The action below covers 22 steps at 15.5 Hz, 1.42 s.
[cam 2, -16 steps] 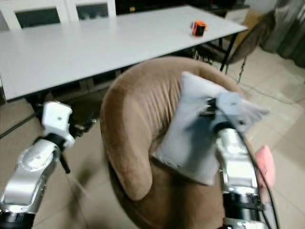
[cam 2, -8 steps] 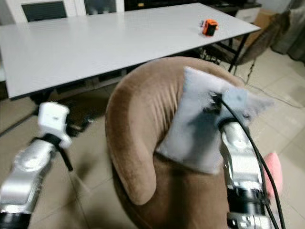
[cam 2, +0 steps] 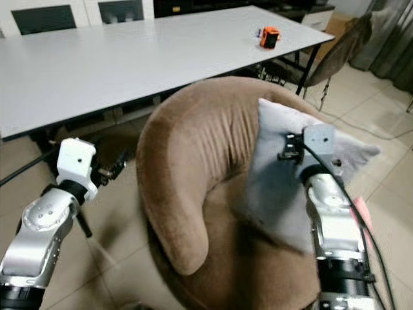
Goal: Move the pillow to the sofa from floor
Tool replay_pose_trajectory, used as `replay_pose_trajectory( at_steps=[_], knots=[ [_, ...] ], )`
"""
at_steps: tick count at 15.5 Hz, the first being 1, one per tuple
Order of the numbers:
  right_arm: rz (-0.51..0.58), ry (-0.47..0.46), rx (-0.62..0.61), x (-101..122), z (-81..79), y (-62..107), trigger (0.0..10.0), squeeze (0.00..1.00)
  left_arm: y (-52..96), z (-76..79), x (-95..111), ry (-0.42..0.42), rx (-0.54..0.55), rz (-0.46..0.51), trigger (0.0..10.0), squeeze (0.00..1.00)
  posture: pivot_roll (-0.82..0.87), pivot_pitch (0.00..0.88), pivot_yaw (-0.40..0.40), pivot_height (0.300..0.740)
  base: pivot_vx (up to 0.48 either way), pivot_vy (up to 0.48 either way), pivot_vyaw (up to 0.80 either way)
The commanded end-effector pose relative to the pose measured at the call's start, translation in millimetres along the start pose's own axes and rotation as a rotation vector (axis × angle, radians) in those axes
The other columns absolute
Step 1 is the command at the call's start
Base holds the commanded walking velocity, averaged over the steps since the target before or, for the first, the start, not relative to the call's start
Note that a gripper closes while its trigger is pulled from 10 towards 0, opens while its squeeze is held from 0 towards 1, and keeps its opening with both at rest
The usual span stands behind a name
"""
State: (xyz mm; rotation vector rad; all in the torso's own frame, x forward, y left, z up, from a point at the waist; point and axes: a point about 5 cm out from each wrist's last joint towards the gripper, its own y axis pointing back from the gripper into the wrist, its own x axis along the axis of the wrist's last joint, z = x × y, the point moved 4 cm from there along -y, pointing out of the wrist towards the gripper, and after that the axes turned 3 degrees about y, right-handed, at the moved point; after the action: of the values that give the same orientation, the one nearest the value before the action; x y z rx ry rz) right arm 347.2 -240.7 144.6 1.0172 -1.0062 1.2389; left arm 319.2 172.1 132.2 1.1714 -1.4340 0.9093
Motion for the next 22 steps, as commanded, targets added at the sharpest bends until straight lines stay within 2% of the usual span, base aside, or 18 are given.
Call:
replay_pose_trajectory(
  at_steps=[1,4,6,8,9,11,13,15,16,18,19,20,21,22],
  knots=[
    [0.064,0.006,0.014,13,12.5,-1.0,10.0,0.0,-0.7,5.1,3,-0.017,-0.023,0.01,10.0,0.0,0.02,0.022,-0.062,0.74,0.0,0.0,0.0],
    [0.07,0.033,0.052,14,20.3,-4.0,10.0,0.0,-1.5,5.0,3,-0.024,-0.031,0.007,10.0,0.0,0.02,0.026,-0.056,0.74,0.0,0.0,0.0],
    [0.079,0.077,0.185,14,21.7,-14.1,10.0,0.0,-2.7,9.8,3,-0.03,-0.06,0.005,10.0,0.0,0.02,0.031,-0.045,0.74,0.0,0.0,0.0],
    [0.067,0.142,0.329,12,14.7,-20.2,10.0,0.0,-3.9,13.3,4,-0.038,-0.083,0.004,10.0,0.0,0.02,0.034,-0.039,0.74,0.0,0.0,0.0],
    [0.052,0.208,0.428,7,4.5,-23.4,10.0,0.0,-4.4,14.8,4,-0.04,-0.093,0.002,10.0,0.0,0.02,0.041,-0.038,0.74,0.0,0.0,0.0],
    [0.04,0.252,0.485,4,-2.3,-25.3,10.0,0.0,-4.6,15.5,4,-0.043,-0.098,0.0,10.0,0.0,0.02,0.047,-0.037,0.74,0.0,0.0,0.0],
    [0.023,0.417,0.62,-4,-30.1,-35.9,10.0,0.0,-2.9,18.9,2,-0.052,-0.119,-0.008,10.0,0.0,0.02,0.067,-0.042,0.74,0.0,0.0,0.0],
    [0.031,0.467,0.666,-3,-46.5,-40.7,10.0,0.0,-1.7,20.7,1,-0.056,-0.128,-0.012,10.0,0.0,0.02,0.082,-0.048,0.74,0.0,0.0,0.0],
    [0.055,0.554,0.687,-1,-72.4,-47.6,10.0,0.0,0.5,23.6,0,-0.06,-0.139,-0.019,10.0,0.0,0.02,0.094,-0.051,0.74,0.0,0.0,0.0],
    [0.058,0.591,0.65,0,-80.8,-52.7,10.0,0.0,2.2,25.6,0,-0.065,-0.143,-0.022,10.0,0.0,0.03,0.104,-0.061,0.74,0.0,0.0,0.0],
    [0.05,0.612,0.579,-2,-81.8,-57.8,10.0,0.0,3.6,26.0,-1,-0.065,-0.138,-0.023,10.0,0.0,0.03,0.105,-0.067,0.74,0.0,0.0,0.0],
    [0.047,0.576,0.488,-3,-76.6,-61.2,10.0,0.0,5.3,24.3,-1,-0.06,-0.116,-0.02,10.0,0.0,0.03,0.1,-0.073,0.74,0.0,0.0,0.0],
    [0.043,0.55,0.453,-4,-73.5,-62.1,10.0,0.0,6.0,23.4,-1,-0.059,-0.105,-0.018,10.0,0.0,0.04,0.096,-0.074,0.74,0.0,0.0,0.0],
    [0.058,0.461,0.39,-5,-64.9,-60.8,10.0,0.0,6.2,19.5,1,-0.051,-0.067,-0.012,10.0,0.0,0.04,0.084,-0.077,0.74,0.0,0.0,0.0]
  ],
)
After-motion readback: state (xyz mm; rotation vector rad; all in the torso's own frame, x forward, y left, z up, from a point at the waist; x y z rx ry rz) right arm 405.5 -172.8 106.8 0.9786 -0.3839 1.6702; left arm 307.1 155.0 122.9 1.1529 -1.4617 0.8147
